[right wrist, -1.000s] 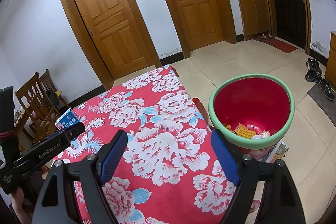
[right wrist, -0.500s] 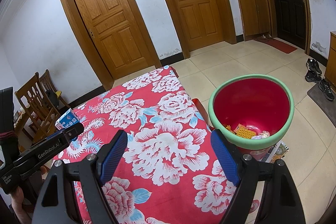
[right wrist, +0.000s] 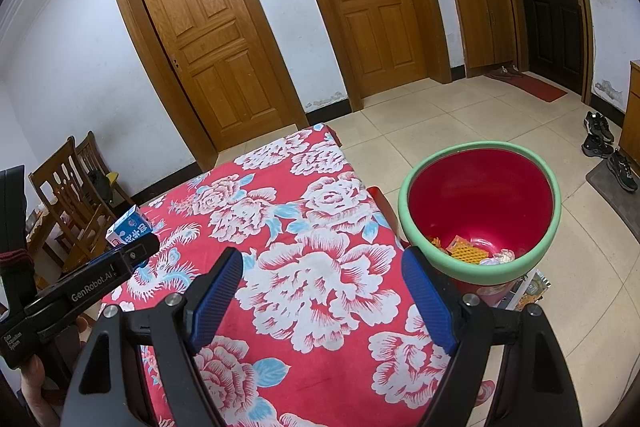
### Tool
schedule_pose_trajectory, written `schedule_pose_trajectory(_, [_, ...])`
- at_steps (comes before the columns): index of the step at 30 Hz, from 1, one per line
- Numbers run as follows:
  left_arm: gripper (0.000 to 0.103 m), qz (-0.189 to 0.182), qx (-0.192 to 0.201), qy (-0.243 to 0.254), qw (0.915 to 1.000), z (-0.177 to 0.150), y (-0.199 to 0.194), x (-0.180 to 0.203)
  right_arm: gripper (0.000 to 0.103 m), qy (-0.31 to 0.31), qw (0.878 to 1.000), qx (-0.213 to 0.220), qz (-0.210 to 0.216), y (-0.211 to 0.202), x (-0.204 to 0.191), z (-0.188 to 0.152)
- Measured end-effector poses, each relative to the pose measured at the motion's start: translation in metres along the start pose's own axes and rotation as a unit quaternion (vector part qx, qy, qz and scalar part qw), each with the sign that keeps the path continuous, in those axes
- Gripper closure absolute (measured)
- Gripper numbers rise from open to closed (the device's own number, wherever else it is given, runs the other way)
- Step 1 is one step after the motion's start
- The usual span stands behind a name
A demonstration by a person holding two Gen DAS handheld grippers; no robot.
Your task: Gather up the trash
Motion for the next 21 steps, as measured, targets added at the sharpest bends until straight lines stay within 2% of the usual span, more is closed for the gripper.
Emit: schedule_pose_trajectory(21, [0.049, 0.005, -0.008, -0.008, 0.9999, -0.0029, 0.0008, -0.0056, 0.02, -0.001, 1.0, -0.003, 0.0, 0.0021, -0.0028, -0.0011])
Point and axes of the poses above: each gripper's, at about its wrist camera, not at the fingertips, and y roughly the way its jaws point, x to its right, z to its top, the point moved 2 cm from there along y, roughly the way its jaws point, and after that the axes turned 11 degrees about -z, right-handed, at the moved point
